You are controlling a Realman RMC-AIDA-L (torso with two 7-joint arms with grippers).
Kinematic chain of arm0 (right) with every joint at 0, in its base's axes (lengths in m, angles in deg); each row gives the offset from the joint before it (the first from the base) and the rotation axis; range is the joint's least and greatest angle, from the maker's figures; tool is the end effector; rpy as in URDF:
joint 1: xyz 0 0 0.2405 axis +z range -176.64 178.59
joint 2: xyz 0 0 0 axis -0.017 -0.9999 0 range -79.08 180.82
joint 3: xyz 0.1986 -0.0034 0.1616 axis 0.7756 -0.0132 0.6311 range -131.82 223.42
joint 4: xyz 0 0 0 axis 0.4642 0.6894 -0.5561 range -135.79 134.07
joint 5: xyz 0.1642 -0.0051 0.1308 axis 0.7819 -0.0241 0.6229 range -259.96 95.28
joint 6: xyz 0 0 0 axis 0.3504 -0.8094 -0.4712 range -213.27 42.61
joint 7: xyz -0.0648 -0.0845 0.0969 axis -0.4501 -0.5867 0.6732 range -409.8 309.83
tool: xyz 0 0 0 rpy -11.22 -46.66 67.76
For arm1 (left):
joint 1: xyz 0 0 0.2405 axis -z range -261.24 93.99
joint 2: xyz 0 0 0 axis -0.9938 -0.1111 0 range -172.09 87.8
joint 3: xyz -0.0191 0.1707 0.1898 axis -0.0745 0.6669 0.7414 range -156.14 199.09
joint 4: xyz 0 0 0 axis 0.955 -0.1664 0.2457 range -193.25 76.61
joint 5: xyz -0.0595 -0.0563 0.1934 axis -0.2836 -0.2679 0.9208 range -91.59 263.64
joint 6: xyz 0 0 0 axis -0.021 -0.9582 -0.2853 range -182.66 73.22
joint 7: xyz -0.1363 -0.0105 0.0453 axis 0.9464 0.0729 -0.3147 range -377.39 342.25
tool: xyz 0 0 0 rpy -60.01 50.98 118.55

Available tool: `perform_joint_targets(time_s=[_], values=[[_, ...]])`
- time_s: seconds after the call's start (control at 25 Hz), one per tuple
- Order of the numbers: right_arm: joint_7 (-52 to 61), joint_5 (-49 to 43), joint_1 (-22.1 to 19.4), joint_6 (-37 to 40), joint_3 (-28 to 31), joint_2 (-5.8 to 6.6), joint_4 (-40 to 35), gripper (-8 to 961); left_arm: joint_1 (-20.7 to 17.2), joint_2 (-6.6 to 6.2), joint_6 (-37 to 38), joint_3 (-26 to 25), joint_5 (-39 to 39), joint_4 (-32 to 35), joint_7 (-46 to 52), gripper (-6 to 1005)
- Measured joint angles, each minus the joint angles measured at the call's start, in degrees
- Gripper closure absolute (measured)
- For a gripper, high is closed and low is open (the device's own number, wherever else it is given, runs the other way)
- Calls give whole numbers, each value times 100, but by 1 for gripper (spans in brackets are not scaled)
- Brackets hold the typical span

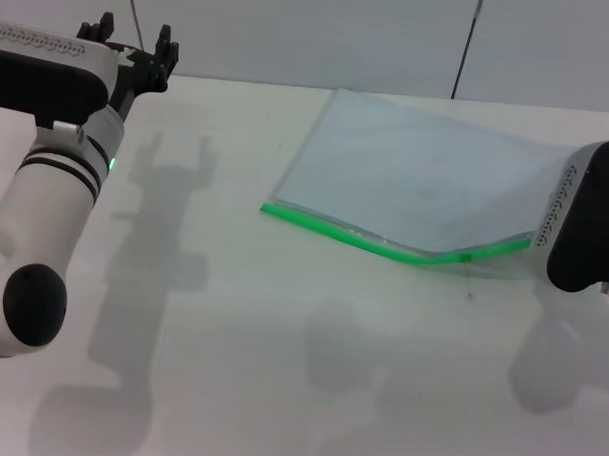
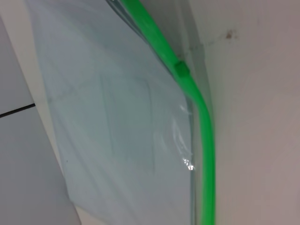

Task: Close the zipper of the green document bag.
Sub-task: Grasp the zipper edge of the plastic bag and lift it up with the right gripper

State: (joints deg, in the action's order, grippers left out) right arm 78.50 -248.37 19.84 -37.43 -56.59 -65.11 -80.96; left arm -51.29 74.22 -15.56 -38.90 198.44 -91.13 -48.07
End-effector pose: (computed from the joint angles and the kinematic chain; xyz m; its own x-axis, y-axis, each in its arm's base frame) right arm 0.2259 0.3646 -0.0169 0.8766 -0.1260 0.4644 0.2274 -0.7421 -0.6305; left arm -0.2572 0.4213 -0.0095 0.8208 0.0513 0.5689 0.5706 -0.0284 -0.8208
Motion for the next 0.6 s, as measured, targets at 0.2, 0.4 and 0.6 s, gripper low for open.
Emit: perform_joint_targets(time_s=[0.2,0.4,0.6], values=[[-49,0,13,-45,-117,13,-14,370,30,3,-4,0,0,3,0,301],[-166,0,97,-47,-272,19,-3,370,37,8,-5,8,0,-9,-2,302],[-331,0,196,-54,-295,16,22,389,47,9,-5,30,0,-30,-18,302]])
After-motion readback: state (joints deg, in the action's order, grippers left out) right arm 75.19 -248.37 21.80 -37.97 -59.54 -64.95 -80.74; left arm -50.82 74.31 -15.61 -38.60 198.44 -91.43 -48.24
